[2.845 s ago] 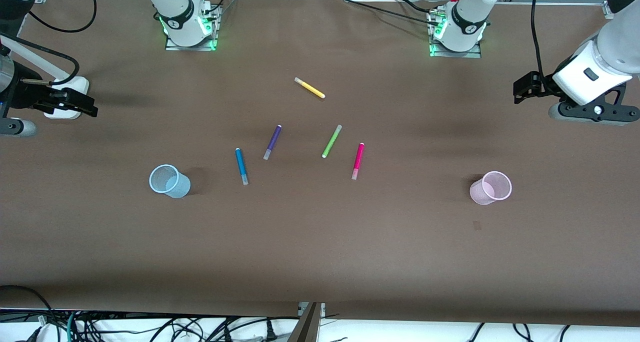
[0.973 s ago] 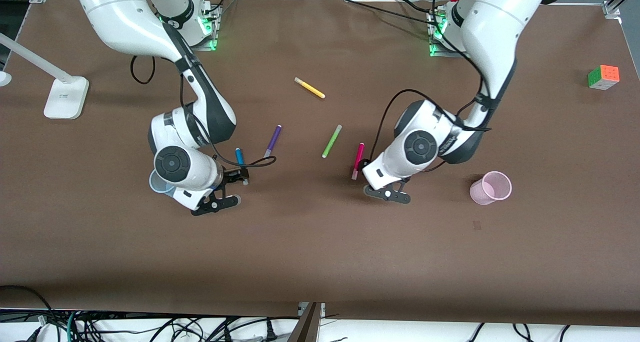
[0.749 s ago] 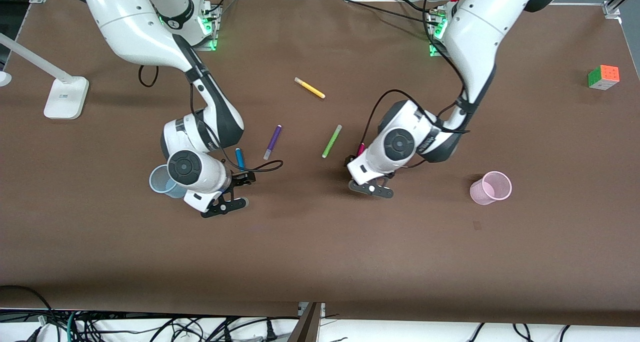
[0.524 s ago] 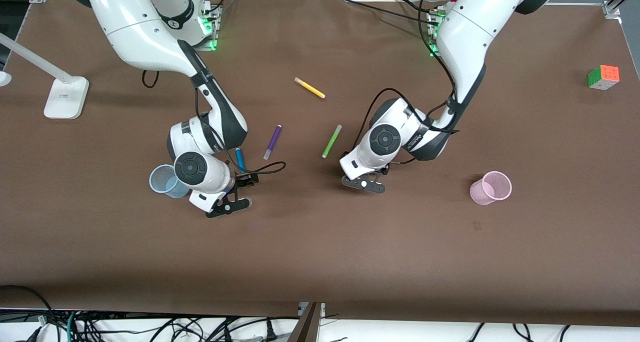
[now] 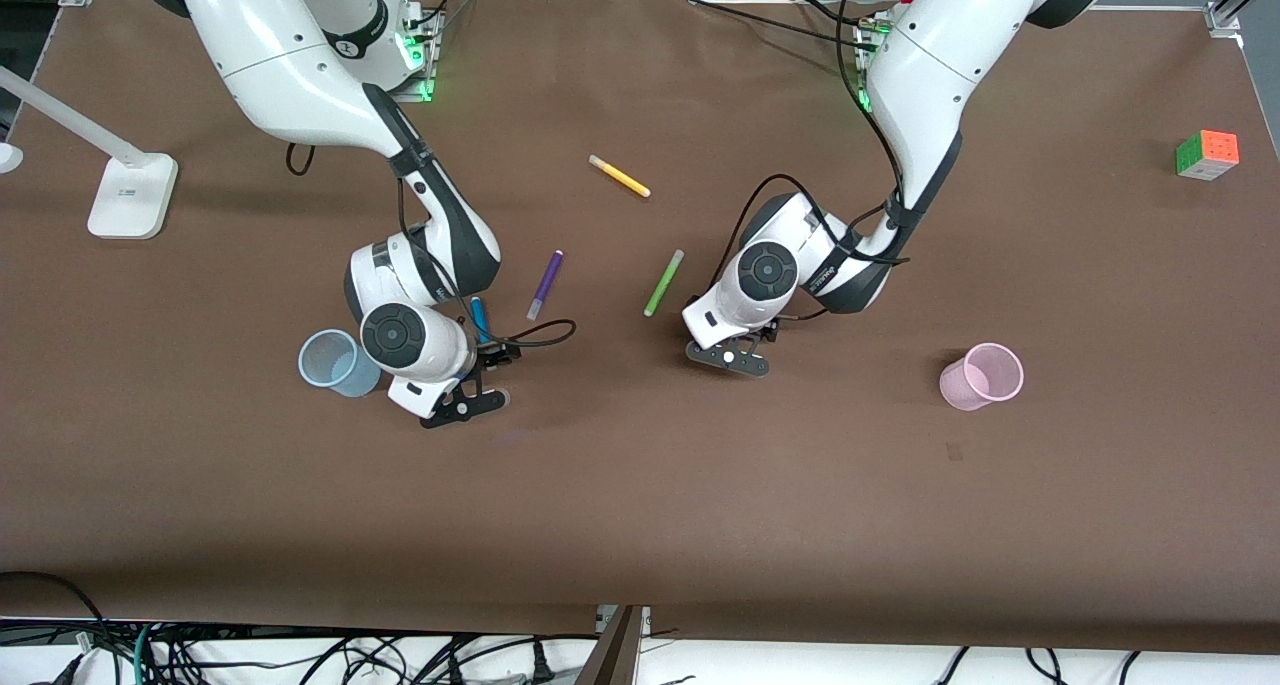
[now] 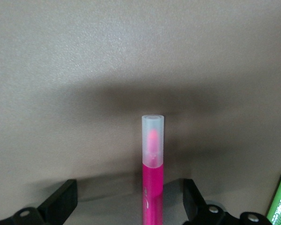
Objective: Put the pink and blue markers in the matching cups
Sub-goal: 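Close the right gripper on the blue marker while the left gripper grasps pink, then lift the blue marker with the right gripper while the left gripper lifts pink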
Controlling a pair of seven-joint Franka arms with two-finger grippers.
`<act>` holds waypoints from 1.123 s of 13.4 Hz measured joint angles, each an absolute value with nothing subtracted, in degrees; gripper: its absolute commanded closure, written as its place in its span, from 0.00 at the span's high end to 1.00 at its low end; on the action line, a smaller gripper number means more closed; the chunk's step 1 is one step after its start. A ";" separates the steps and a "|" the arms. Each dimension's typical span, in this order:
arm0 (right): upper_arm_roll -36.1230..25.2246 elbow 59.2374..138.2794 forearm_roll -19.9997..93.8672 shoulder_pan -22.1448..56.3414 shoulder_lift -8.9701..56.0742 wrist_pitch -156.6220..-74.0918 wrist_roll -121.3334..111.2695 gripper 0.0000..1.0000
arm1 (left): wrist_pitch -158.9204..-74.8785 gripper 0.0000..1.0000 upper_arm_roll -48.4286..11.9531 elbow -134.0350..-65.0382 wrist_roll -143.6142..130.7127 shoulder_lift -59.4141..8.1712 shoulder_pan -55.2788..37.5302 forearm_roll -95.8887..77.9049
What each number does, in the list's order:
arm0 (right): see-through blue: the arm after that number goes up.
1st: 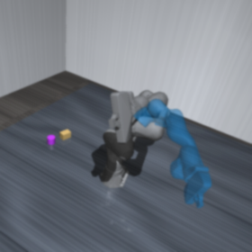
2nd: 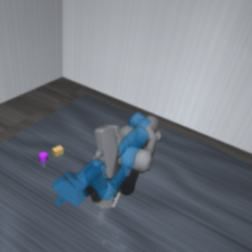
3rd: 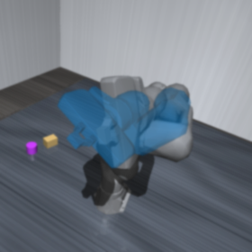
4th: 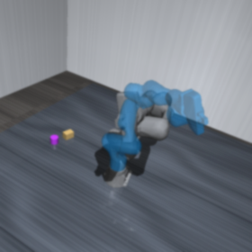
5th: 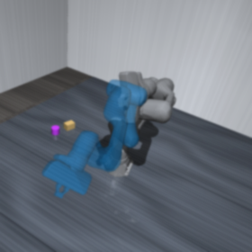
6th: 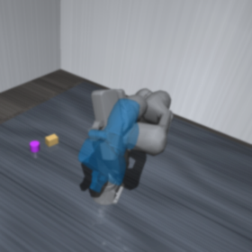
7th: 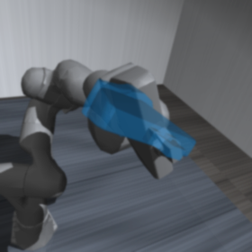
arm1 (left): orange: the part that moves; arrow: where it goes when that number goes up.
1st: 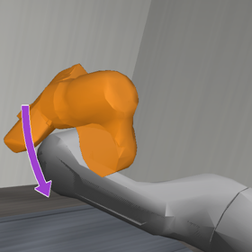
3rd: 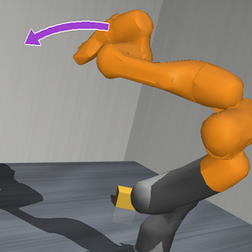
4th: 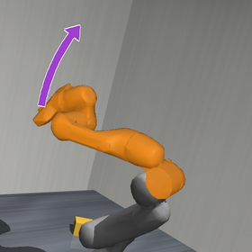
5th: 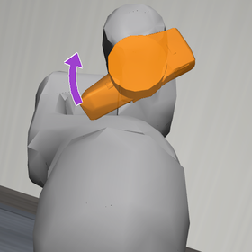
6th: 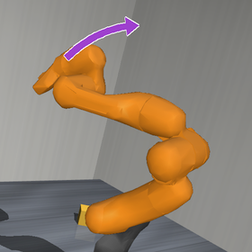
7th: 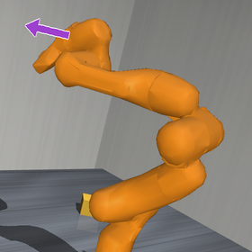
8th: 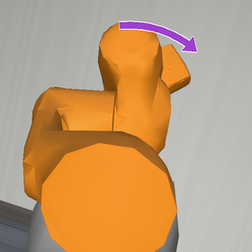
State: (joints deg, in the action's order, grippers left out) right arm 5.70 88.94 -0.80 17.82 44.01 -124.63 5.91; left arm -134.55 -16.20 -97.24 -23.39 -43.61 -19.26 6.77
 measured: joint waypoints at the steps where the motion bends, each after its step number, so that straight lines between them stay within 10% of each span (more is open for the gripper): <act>1: 5.70 89.36 -0.81 17.99 44.02 -124.69 5.91 0.98 | -134.56 0.86 -16.20 -97.27 -23.40 -43.52 -19.27 6.77; 4: 5.70 90.13 -0.83 18.40 44.01 -125.94 5.88 0.74 | -134.57 0.62 -16.21 -97.30 -23.39 -43.23 -19.78 6.86; 9: 5.70 90.47 -0.87 18.51 44.01 -126.64 5.52 0.16 | -134.75 0.54 -16.42 -97.30 -23.49 -42.87 -20.30 7.35; 15: 5.62 90.41 -0.96 18.51 43.80 -126.97 4.08 0.11 | -134.75 0.30 -16.46 -97.29 -23.52 -42.58 -20.32 7.40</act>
State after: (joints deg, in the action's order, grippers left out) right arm 5.62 90.41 -0.96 18.51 43.80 -126.97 4.08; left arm -134.75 -16.46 -97.29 -23.52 -42.58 -20.32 7.40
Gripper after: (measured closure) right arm 0.828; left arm 0.634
